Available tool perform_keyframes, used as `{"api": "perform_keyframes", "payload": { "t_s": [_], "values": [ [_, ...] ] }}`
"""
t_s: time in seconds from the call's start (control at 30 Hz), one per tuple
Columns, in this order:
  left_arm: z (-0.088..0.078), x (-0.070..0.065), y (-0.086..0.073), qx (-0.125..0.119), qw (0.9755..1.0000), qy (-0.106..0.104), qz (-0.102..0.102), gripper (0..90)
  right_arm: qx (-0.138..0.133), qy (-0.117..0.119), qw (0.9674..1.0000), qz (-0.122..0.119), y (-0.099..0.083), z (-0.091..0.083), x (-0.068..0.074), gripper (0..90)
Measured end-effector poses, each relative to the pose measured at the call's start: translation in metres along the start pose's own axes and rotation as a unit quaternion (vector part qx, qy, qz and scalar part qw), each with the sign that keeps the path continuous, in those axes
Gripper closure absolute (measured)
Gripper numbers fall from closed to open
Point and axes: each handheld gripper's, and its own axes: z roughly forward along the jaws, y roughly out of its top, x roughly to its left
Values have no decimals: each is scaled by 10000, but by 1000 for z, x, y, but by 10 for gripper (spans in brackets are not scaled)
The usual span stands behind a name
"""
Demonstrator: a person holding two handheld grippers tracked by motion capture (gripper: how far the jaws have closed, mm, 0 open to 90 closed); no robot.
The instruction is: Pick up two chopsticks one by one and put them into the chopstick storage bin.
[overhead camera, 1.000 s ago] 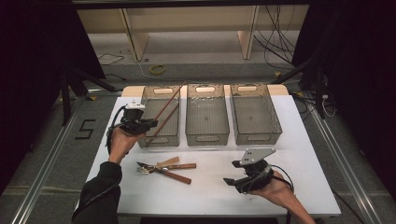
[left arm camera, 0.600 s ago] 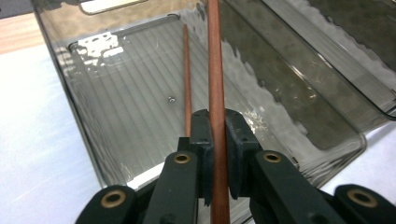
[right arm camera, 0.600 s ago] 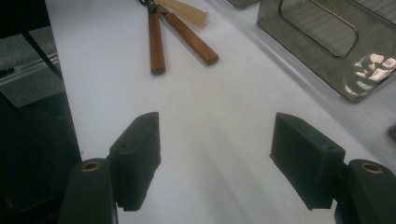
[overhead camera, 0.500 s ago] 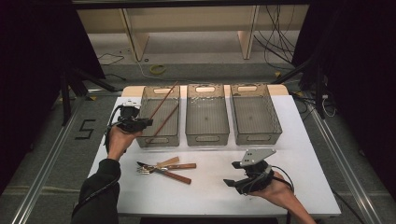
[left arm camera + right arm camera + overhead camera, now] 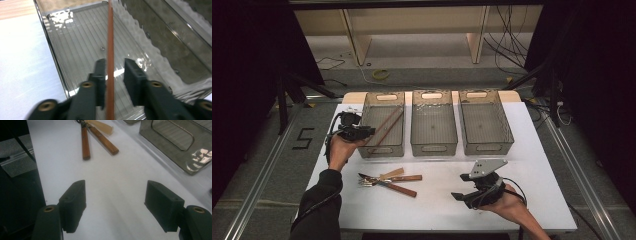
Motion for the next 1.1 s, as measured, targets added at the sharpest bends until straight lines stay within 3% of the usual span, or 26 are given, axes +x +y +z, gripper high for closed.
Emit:
{"api": "perform_keyframes", "payload": {
  "t_s": [0.2,0.3,0.47,0.57,0.77,1.1],
  "values": [
    [-12,-9,-4,-201,9990,-369,166,497,0,3,10000,9,0,0,0,339],
    [-19,-17,-10,-311,9967,-671,345,422,-18,4,10000,0,0,-1,0,338],
    [-30,-31,-15,-257,9923,-992,702,353,-62,-16,10000,9,0,-1,0,338],
    [-33,-39,-18,-150,9903,-987,968,330,-106,-31,9999,12,0,-2,1,338],
    [-30,-52,-25,176,9862,-1015,1295,305,-105,-55,9999,21,-1,-2,0,338],
    [-33,-61,-35,458,9805,-1111,1553,249,-170,-90,9998,46,-2,-4,0,337]
  ]
}}
